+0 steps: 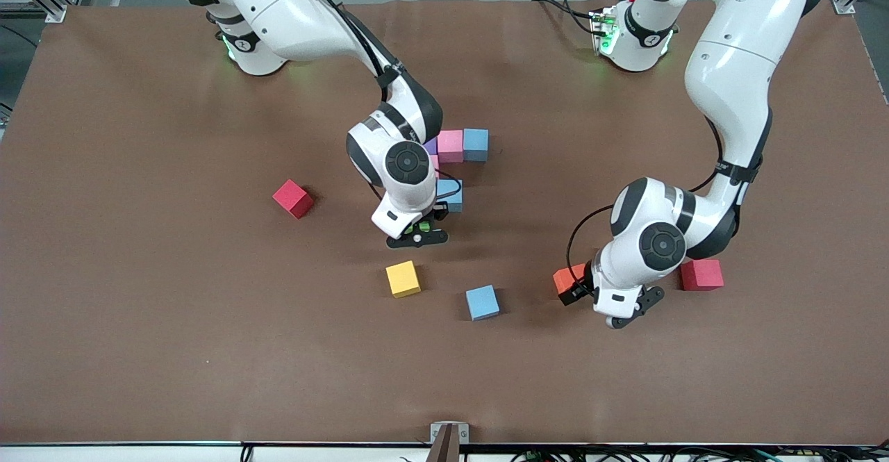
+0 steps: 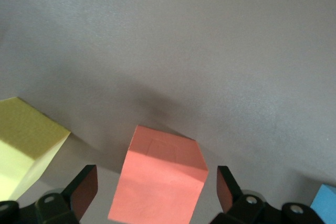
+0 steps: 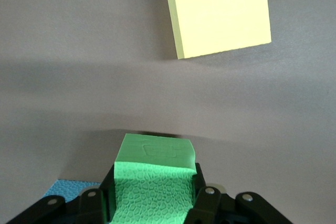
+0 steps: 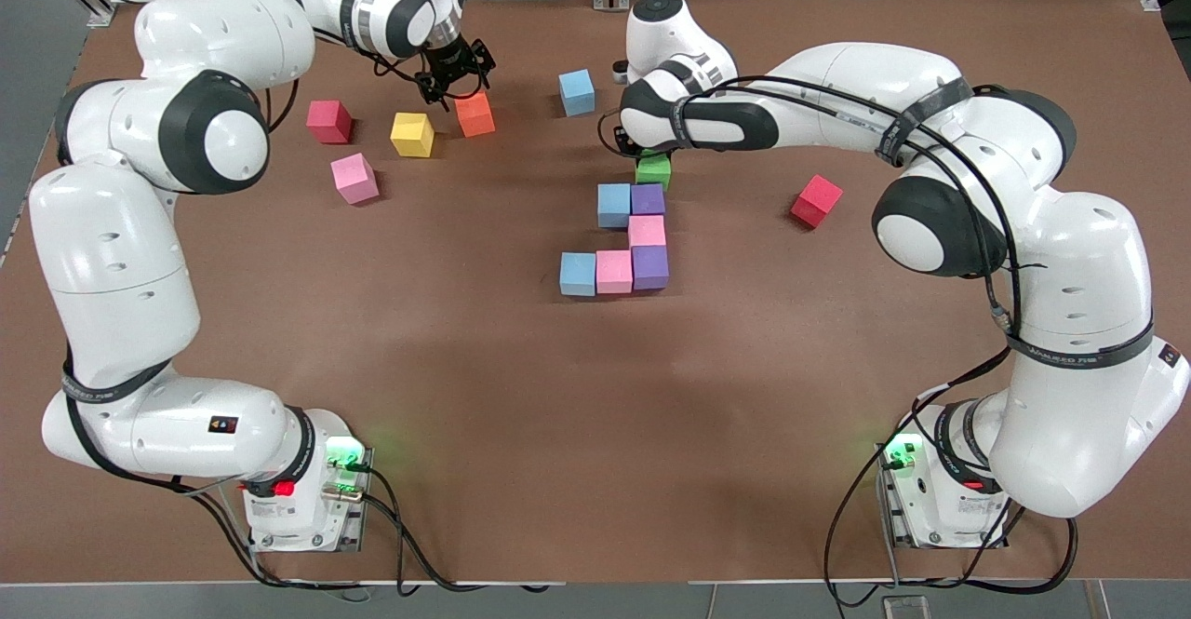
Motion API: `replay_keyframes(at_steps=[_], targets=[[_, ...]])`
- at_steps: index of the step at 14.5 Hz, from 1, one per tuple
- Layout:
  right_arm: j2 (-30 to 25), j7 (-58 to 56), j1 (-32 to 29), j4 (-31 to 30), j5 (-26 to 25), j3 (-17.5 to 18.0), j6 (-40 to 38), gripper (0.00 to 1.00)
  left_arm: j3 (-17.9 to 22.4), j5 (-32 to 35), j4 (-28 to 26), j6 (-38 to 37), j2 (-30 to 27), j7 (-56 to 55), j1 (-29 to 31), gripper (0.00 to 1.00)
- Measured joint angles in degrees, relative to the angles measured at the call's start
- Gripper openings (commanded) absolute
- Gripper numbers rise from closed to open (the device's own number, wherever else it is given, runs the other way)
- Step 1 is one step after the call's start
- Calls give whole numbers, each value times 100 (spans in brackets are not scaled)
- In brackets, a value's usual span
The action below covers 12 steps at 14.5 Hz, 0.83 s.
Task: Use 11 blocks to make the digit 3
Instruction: 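Carry the green cube toward the stack while the left gripper grasps orange, then lift the orange cube with the left gripper while the right gripper holds green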
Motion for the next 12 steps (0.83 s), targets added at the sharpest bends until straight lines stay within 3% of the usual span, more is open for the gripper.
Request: replay_keyframes(at_steps=[3,4,9,11,12], targets=[[14,0,15,40,0,1,7,0,-3,0,47,64,100,2,-13,99],[24,0,23,41,0,2,28,0,-4,0,48,69,126,2,-26,93],[146,17,95,45,0,3,208,0,-8,-56,74,97,236,-55,-43,43],[157,41,120,46,0,3,213,0,-13,-288,106,97,237,-242,-43,17],[157,44,132,48,0,3,213,0,-22,-377,124,98,236,-405,-43,13]])
